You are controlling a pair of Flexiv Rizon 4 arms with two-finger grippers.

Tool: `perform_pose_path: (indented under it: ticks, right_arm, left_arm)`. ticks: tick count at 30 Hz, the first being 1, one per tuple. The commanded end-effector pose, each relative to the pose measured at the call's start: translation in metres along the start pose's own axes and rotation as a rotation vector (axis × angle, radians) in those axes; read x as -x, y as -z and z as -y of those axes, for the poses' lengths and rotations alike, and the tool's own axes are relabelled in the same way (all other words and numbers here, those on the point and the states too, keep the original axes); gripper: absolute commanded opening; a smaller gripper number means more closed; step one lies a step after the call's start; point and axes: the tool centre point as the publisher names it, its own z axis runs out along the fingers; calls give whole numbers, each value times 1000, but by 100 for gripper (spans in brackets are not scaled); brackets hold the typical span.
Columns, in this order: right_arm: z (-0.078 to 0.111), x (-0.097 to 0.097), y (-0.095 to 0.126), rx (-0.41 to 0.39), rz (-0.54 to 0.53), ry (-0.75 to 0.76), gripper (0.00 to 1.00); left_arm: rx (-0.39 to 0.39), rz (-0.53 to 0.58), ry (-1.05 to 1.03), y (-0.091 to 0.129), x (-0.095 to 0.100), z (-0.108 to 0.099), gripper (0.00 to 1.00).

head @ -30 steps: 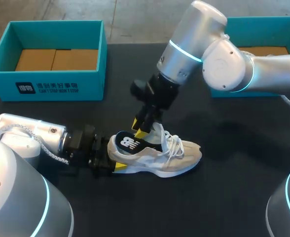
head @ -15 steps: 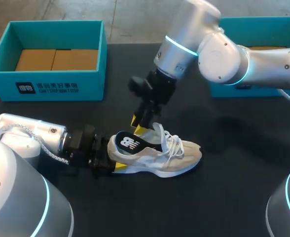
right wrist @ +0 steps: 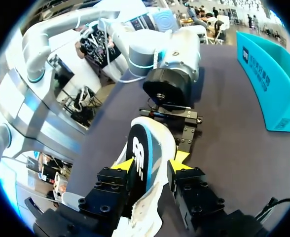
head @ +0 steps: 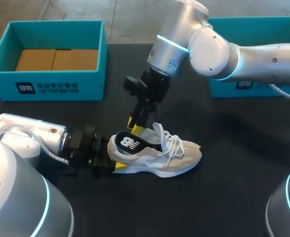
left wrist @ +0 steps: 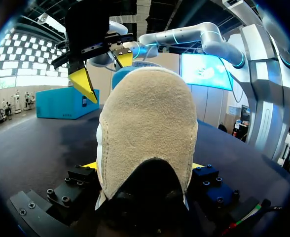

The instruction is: Take the shoe out of the shoebox, open the shoe tongue, remove and reinsert the insole, then place the shoe into the shoebox

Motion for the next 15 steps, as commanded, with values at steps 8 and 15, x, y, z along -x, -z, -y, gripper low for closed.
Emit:
perform_pose_path:
  ticks: [8, 15]
  right_arm:
    - [1, 4, -10, 11, -44, -7, 40]
    - [1, 0, -13, 10, -72, -21, 39]
  left_arm:
    - [1, 2, 0, 0, -1, -3, 0]
    - [1, 2, 0, 0, -1, -3, 0]
